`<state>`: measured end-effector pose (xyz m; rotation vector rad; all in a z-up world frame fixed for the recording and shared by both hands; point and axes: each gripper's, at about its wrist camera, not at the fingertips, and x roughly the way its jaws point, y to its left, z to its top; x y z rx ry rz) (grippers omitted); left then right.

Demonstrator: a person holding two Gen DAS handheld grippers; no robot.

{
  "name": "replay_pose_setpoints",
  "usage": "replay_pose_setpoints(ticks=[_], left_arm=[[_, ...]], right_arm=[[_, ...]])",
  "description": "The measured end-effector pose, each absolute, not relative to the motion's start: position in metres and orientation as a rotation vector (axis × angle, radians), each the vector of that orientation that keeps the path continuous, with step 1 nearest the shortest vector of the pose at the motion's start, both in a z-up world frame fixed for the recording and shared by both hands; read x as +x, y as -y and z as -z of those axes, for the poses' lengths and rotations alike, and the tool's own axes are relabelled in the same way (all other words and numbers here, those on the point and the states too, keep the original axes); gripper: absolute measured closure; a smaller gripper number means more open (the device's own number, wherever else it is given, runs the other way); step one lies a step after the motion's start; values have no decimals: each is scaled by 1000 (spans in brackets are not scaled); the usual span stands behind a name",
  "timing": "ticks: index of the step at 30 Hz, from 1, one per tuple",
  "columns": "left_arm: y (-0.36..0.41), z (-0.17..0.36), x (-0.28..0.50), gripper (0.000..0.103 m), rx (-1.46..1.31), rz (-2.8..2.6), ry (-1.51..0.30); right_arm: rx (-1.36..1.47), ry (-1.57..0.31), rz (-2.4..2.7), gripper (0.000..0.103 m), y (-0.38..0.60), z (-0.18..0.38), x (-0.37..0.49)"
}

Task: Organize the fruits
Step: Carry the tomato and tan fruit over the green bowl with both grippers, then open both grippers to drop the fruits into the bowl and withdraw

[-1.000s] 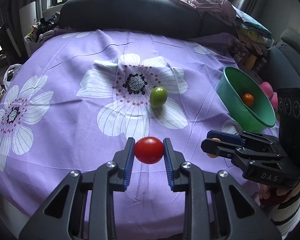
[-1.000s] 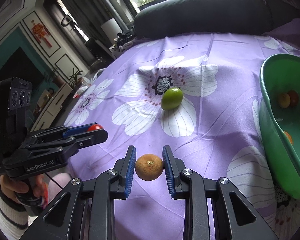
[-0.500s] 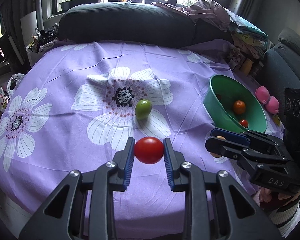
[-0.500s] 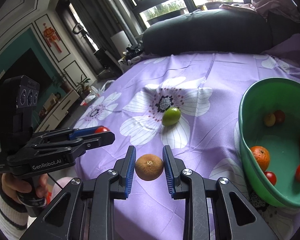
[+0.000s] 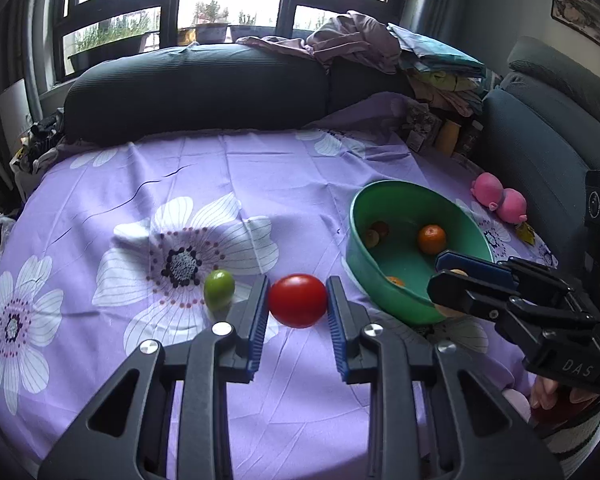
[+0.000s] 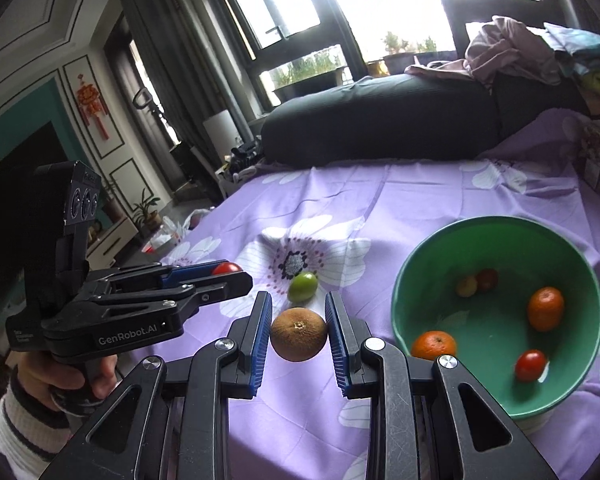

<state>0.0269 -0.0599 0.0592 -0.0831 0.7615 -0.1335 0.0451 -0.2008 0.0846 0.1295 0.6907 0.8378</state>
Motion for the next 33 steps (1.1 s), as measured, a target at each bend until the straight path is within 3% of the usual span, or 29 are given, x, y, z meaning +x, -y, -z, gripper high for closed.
replay_pose_setpoints(ticks=[33], left_arm=[[159,-17,99,75,111,373,-871]], right_arm=[[186,-804,-486,74,279,-41,82]])
